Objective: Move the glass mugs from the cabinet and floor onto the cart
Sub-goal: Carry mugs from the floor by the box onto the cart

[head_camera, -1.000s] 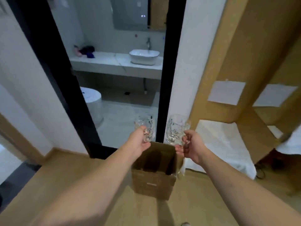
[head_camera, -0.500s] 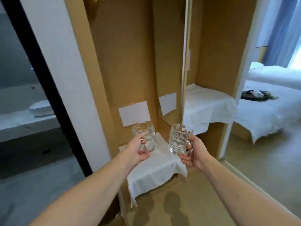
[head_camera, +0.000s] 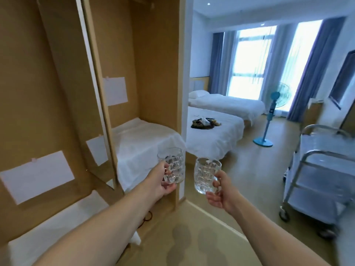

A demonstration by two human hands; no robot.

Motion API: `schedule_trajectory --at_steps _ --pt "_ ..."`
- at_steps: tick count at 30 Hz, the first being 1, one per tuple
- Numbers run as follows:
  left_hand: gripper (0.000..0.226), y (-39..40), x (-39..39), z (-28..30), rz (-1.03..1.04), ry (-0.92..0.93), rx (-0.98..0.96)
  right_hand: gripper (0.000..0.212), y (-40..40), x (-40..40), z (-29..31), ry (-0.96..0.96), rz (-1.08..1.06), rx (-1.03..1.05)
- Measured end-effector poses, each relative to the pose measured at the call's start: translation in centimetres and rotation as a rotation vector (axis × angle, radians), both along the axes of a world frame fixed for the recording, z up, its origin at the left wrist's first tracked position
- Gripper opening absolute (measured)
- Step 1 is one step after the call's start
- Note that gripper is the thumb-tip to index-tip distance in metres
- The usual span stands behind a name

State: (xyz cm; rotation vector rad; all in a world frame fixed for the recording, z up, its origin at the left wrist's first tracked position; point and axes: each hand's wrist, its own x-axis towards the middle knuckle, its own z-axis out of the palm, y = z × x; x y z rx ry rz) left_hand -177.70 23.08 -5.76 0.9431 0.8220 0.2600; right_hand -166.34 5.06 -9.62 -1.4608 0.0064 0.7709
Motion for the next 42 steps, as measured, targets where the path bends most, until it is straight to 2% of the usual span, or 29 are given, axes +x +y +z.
schedule_trajectory --at_steps 4,11,23,34,42 --pt "0.016 -1.7 7.1 0.2 -0.11 0.028 0.005 0.039 -2.7 4.7 0.8 0.01 -0.091 -0.025" --pt "0.017 -2.4 18.8 -0.6 -0.312 0.053 0.004 0.031 -4.8 12.0 0.2 0.045 -0.323 -0.056" --pt "0.016 1.6 37.9 -0.3 -0.642 0.08 0.092 0.029 -0.5 25.3 0.6 0.081 -0.688 0.015" --pt "0.02 4.8 49.9 -2.5 -0.839 0.143 0.097 0.028 3.1 33.7 -0.7 0.105 -0.786 -0.046" --pt "0.027 3.6 60.7 -4.3 -0.88 0.184 0.128 0.027 1.9 44.2 -1.8 0.1 -0.813 -0.105"
